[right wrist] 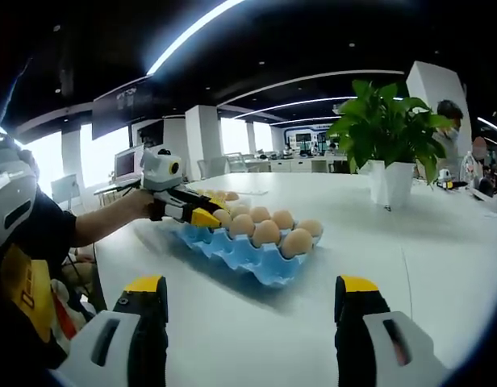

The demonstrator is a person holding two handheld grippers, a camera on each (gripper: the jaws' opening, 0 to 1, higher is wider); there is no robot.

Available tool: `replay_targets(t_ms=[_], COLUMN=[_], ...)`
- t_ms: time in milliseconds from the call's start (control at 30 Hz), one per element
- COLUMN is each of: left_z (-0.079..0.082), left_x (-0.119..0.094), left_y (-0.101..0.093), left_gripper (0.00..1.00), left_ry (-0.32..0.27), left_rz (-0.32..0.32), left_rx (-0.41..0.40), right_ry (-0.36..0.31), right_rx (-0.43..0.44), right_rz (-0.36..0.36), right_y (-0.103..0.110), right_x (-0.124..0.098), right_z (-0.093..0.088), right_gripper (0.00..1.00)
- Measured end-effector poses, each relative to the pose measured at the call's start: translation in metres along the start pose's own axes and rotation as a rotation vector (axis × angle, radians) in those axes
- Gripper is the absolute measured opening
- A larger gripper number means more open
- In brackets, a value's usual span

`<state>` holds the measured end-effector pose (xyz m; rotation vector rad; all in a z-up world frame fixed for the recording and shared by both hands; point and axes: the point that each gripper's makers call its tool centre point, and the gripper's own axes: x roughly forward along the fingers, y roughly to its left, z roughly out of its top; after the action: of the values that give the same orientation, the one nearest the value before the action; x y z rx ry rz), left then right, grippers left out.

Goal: Pick up the eggs on the table and place them into the egg tray on the table

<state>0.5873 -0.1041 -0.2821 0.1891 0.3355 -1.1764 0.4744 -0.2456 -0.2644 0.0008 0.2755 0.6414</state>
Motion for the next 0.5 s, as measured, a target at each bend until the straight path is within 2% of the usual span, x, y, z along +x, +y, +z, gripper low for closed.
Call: replay_targets(t_ms=[500], left_z=[-0.0008], left_x=[0.0001], left_y=[0.0001], left_gripper=[0.26], left_ry=[0.014], left_rz=[-0.009], left_rx=[-0.019], right_ry=[0.004], right_rx=[0.008], right_rz=[0.004], right_y=[-0.0013], right_x=[0.0045], right_z=[-0.0033], right_gripper=[0.89])
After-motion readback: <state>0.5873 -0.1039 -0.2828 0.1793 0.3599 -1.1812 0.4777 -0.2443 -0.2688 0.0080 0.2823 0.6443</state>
